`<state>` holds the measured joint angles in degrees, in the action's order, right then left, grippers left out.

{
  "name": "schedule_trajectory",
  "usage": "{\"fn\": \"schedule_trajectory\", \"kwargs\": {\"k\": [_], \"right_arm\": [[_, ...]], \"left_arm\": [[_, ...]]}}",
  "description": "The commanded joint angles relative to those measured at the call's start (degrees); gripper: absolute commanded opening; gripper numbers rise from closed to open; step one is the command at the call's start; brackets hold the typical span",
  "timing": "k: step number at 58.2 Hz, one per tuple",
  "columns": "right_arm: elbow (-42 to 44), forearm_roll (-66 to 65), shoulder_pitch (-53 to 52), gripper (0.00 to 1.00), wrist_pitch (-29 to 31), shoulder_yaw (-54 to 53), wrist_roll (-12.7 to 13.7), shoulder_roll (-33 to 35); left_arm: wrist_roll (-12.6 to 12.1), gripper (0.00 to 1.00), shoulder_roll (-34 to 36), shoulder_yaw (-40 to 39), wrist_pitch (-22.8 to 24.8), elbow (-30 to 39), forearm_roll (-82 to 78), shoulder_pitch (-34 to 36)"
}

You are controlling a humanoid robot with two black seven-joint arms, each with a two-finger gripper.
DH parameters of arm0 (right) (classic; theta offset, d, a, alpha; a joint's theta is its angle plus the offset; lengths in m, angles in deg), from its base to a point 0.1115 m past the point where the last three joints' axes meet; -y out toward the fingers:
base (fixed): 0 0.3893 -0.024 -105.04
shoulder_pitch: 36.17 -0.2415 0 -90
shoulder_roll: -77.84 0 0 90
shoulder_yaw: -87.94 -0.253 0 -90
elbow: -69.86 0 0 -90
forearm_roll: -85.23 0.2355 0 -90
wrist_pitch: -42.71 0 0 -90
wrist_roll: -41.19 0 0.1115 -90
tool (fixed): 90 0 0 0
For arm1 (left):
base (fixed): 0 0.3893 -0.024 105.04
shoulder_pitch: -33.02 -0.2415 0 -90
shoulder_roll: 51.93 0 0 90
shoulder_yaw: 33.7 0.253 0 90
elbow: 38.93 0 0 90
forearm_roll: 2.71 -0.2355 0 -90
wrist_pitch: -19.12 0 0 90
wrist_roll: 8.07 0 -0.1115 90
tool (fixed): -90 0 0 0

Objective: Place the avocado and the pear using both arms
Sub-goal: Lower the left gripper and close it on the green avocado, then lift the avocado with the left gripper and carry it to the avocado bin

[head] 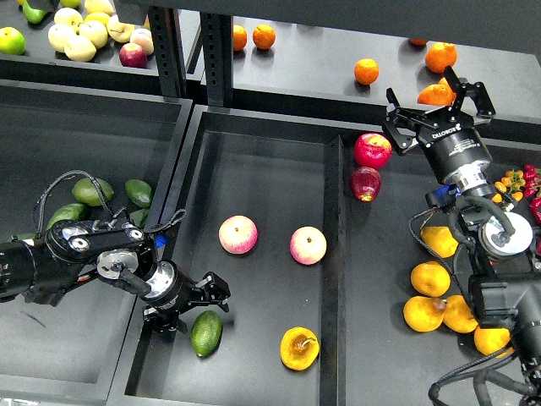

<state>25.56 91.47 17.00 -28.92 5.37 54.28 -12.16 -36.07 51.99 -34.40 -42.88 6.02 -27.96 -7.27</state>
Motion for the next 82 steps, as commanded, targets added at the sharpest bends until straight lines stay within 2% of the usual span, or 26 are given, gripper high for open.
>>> {"fn": "schedule_trajectory", "kwargs": {"k": [1, 26, 42, 50, 51, 55, 60, 68, 82], "right_arm": [[0.00, 0.00, 0.00, 0.99, 0.01, 0.04, 0.00, 0.00], [0.00, 0.00, 0.00, 0.99, -0.08, 0.04, 0.00, 0.00], [0.00, 0.00, 0.27, 0.99, 0.10, -0.05, 0.00, 0.00], [0.00, 0.00, 0.53, 0.99, 0.10, -0.05, 0.00, 0.00], [0.00, 0.00, 0.70, 0.99, 0.10, -0.05, 0.00, 0.00], [0.00, 0.00, 0.71, 0.99, 0.18, -0.05, 0.00, 0.00], [0.00, 0.00, 0.79, 0.99, 0.10, -0.05, 0.00, 0.00], [0.09, 0.00, 0.88, 0.99, 0.18, -0.05, 0.00, 0.00], [0.09, 0.00, 1.58, 0.99, 0.18, -0.05, 0.09, 0.00]], "left_arm": [[0.00, 0.96, -1.26, -0.01, 0.00, -1.18, -0.60, -0.93], [0.00, 0.96, -3.02, 0.17, 0.00, -2.59, -0.77, -1.02], [0.00, 0.90, -3.46, 0.52, 0.00, -2.67, -0.86, -1.55], [0.00, 0.80, -3.46, 0.52, 0.00, -2.67, -0.95, -1.64], [0.00, 0.74, -3.46, 0.52, 0.00, -2.67, -0.95, -1.64], [0.00, 0.64, -3.46, 0.52, 0.00, -2.67, -0.95, -1.73], [0.00, 0.56, -3.46, 0.43, 0.00, -2.67, -1.04, -2.08], [0.00, 0.51, -3.46, -0.36, 0.00, -3.20, -2.62, -2.60], [0.00, 0.49, -3.46, -0.89, 0.00, -3.20, -3.23, -1.73]]}}
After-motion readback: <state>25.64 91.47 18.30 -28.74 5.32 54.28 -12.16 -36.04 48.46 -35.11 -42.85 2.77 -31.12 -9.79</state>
